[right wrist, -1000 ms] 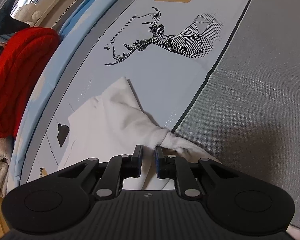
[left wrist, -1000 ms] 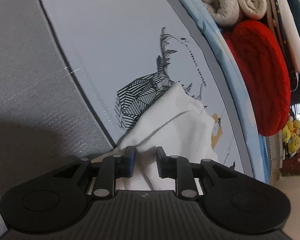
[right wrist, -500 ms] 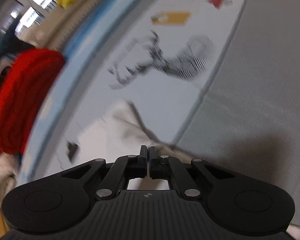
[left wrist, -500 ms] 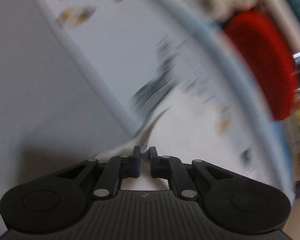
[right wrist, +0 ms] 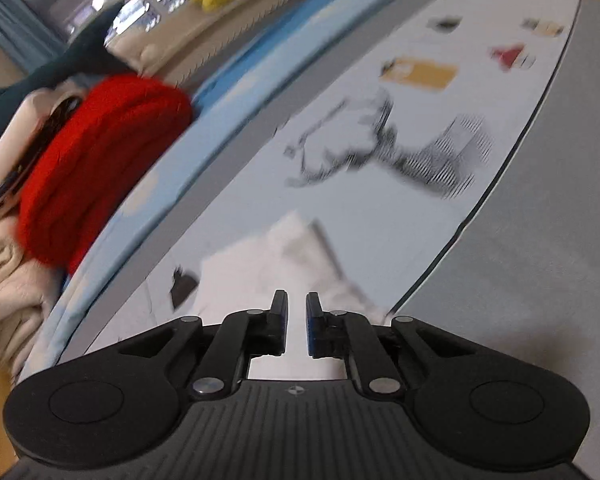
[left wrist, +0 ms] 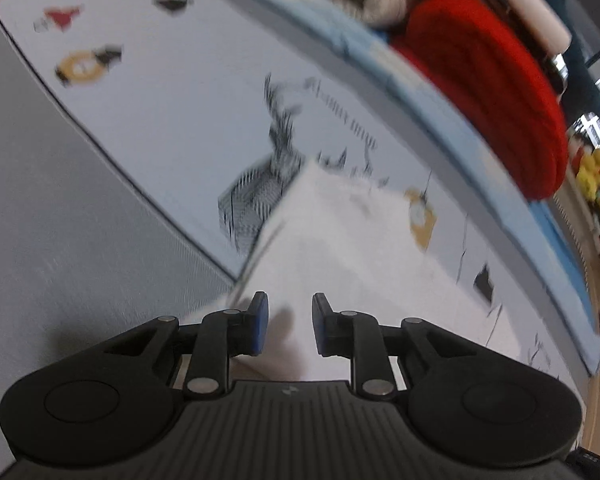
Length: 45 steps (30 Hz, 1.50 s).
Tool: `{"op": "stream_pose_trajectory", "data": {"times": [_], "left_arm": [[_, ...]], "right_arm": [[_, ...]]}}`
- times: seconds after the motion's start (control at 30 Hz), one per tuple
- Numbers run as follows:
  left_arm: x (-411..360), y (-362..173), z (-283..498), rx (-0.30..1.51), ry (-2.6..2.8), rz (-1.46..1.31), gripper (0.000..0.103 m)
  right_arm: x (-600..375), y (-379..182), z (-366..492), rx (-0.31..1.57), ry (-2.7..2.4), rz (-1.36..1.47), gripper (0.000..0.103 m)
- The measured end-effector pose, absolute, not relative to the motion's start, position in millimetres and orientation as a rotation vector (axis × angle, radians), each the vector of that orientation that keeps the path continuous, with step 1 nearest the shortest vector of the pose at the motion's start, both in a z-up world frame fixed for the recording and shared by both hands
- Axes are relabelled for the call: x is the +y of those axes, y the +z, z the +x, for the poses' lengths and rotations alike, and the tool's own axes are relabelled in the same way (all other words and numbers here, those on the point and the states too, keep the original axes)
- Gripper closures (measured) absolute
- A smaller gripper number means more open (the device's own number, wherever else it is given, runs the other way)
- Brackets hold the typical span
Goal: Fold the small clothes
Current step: 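Pinch the folded shirt with the right gripper while the left gripper folds it over, then release the shirt edge with both grippers and lift them away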
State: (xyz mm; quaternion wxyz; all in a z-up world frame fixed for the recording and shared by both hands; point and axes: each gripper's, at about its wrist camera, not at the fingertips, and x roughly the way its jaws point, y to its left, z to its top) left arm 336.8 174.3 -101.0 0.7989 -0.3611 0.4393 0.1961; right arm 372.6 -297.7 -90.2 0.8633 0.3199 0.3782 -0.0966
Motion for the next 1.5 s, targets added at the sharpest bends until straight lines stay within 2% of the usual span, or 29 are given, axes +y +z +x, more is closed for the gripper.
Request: {"op": "stream_pose_trajectory", "data": {"times": [0.17, 0.23, 0.3, 0.47, 0.63, 0.73, 0.77, 0.8, 0.83, 0.9, 1.07, 1.17, 1.27, 1.3, 1.37, 1.4, 1.43, 1.5], "left_arm": [[172, -114, 343, 1.011, 0.401, -0.735, 0.076], [175, -118, 353, 1.038, 0.364, -0.716, 0.062], [179, -128, 364, 1.082, 0.321, -0.730, 0.055], [183, -129, 369, 1.092, 0.308, -0.737, 0.055], [184, -114, 374, 1.034, 0.334, -0.610, 0.054], [189, -105, 376, 0.996, 0.398, -0.509, 0.042], [191, -103, 376, 0.989, 0.417, -0.484, 0.039], [193, -103, 377, 0.989, 0.432, -0.465, 0.033], [195, -104, 379, 0.996, 0.440, -0.454, 0.027], [200, -109, 382, 1.025, 0.434, -0.455, 0.025], [204, -130, 389, 1.109, 0.384, -0.496, 0.025], [203, -134, 391, 1.113, 0.365, -0.478, 0.025], [203, -134, 393, 1.107, 0.346, -0.464, 0.028], [203, -135, 394, 1.105, 0.342, -0.460, 0.032], [202, -135, 397, 1.098, 0.327, -0.445, 0.045], [201, -135, 398, 1.090, 0.309, -0.441, 0.059], [200, -134, 399, 1.085, 0.282, -0.447, 0.078], [198, -134, 401, 1.079, 0.252, -0.452, 0.086]], "right_arm": [[-303, -118, 390, 0.941, -0.224, 0.678, 0.094], [-304, -127, 394, 0.982, -0.237, 0.658, 0.094], [-306, -134, 393, 0.998, -0.307, 0.629, 0.098], [-312, -136, 392, 0.999, -0.351, 0.666, 0.098], [-300, -119, 396, 0.911, -0.359, 0.575, 0.093], [-285, -99, 402, 0.824, -0.302, 0.396, 0.072], [-280, -93, 404, 0.798, -0.292, 0.327, 0.059], [-276, -89, 406, 0.778, -0.287, 0.268, 0.049], [-276, -87, 408, 0.775, -0.283, 0.237, 0.047], [-279, -93, 416, 0.814, -0.276, 0.210, 0.047], [-292, -122, 428, 0.964, -0.306, 0.258, 0.047], [-289, -131, 432, 0.991, -0.305, 0.262, 0.047], [-287, -135, 435, 1.004, -0.297, 0.262, 0.048], [-287, -136, 436, 1.008, -0.295, 0.264, 0.049], [-287, -138, 438, 1.013, -0.289, 0.266, 0.052], [-287, -138, 439, 1.014, -0.283, 0.264, 0.056], [-287, -138, 441, 1.014, -0.274, 0.268, 0.059], [-286, -138, 443, 1.012, -0.250, 0.283, 0.074]]}}
